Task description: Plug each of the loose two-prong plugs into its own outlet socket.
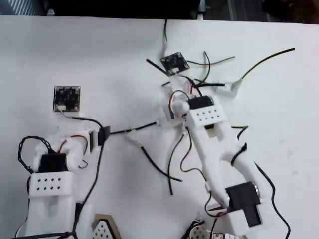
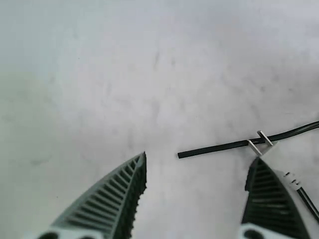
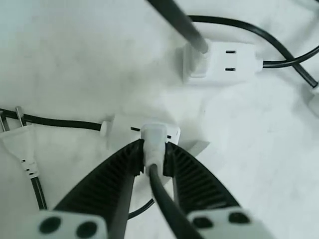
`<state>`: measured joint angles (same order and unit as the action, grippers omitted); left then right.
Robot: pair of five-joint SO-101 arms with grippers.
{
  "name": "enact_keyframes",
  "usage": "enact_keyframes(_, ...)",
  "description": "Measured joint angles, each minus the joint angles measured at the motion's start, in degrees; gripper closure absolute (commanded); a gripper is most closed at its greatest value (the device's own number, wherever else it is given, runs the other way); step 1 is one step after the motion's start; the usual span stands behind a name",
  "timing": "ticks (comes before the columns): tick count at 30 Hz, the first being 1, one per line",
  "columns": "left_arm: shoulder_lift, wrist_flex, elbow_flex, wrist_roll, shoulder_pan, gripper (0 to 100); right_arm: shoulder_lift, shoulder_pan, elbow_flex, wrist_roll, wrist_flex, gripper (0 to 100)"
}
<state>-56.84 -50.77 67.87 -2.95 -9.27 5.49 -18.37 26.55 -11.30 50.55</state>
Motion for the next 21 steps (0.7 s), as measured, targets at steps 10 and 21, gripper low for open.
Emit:
enact_keyframes(10,0.0,0.0,0.0,-0.1,0.0,68,-0.4,0.4,-0.6,0.0,4.1,98.1)
enact_keyframes(21,0.0,0.0,0.0,-0.1,0.0,68,-1.9,2.3,-1.3,0.0,3.2,98.1)
